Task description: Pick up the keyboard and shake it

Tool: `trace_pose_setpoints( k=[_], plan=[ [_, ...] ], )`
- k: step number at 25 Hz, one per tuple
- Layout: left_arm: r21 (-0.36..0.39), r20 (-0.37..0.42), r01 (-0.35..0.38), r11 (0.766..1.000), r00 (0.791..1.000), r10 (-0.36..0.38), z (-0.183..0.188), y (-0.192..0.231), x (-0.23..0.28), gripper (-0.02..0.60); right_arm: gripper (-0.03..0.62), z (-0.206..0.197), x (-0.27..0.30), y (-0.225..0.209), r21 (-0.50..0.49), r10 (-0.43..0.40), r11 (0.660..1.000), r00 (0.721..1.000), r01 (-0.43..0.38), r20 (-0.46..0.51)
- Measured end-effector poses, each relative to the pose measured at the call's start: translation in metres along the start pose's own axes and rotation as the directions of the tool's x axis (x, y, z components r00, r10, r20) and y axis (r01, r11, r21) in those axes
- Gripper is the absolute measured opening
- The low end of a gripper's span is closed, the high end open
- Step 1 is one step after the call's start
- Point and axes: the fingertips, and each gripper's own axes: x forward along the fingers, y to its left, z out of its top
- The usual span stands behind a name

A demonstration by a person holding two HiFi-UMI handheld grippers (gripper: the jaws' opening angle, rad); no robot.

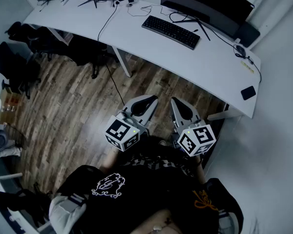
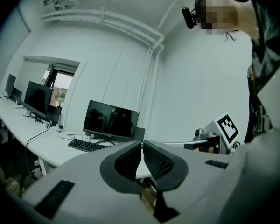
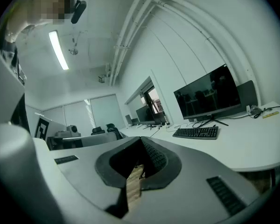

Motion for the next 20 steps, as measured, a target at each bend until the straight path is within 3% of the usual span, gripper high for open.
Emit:
trace_pose_setpoints(
  k=[8, 15, 20],
  plan=[
    [-0.014, -0.010, -0.014, 1.000, 1.000, 0.013, -0.006, 0.011, -0.007, 0.029, 0.012, -0.007, 0.008, 0.005, -0.010, -0.001, 1.000, 1.000, 0.000, -0.010],
    [-0.021, -0.008, -0.027, 0.999, 1.000, 0.027, -0.007, 0.032, -0.014, 0.029, 0.012, -0.010, 0.028, 0.009, 0.065, 0.020, 0.998, 1.000, -0.020, -0.002],
    [-0.016, 0.004, -0.038, 0.999, 0.999, 0.038, -0.003, 0.058, -0.020, 0.029, 0.014, -0.014, 0.053, 0.013, 0.014, -0.006, 1.000, 0.999, 0.007, -0.032]
  ],
)
